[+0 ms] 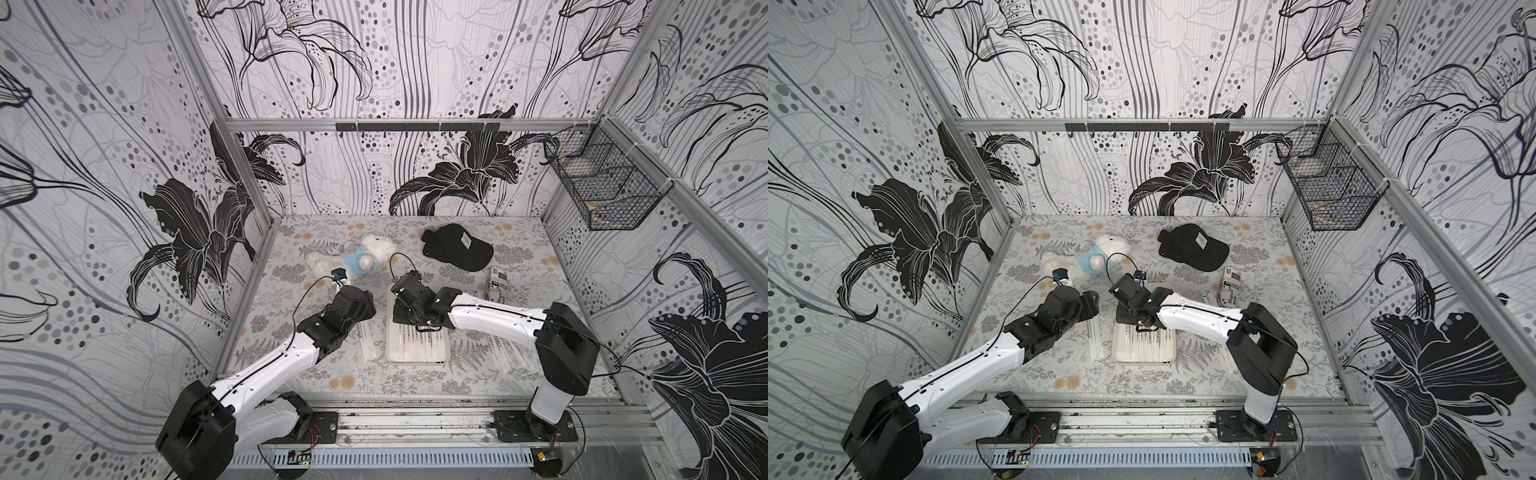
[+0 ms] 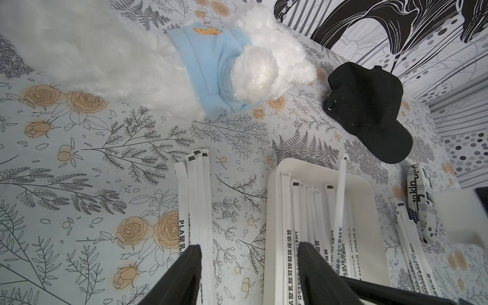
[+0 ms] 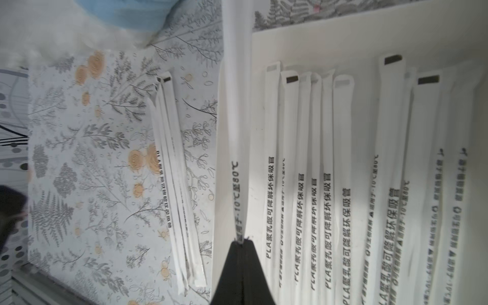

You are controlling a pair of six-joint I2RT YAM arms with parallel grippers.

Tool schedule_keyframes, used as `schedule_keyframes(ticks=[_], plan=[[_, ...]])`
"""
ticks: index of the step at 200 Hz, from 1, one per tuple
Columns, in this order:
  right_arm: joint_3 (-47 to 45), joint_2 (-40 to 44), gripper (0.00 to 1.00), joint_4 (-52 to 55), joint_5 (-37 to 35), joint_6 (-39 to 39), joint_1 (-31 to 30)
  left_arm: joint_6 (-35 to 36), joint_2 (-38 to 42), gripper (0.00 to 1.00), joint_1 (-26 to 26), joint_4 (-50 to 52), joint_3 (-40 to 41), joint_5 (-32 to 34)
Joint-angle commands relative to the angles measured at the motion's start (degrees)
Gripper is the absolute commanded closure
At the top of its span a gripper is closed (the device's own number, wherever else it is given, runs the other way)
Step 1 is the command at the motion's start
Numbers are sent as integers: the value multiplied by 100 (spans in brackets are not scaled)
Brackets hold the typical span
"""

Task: Put the straws into the storage box
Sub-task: Place the straw in the storage box.

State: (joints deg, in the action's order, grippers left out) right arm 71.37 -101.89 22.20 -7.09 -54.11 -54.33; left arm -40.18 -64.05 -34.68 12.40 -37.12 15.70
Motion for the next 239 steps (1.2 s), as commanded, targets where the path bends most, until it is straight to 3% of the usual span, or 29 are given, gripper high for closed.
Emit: schedule_keyframes(ticks=[1, 111, 239], plan=[[85, -140, 95, -10, 96, -130, -55, -20, 40, 37, 65, -182, 150, -101], [255, -787, 94, -82, 424, -299, -54, 56, -81, 38, 84, -315, 133, -296], [393, -1025, 86, 292, 174, -285, -46, 20, -69, 38, 84, -388, 205, -358]])
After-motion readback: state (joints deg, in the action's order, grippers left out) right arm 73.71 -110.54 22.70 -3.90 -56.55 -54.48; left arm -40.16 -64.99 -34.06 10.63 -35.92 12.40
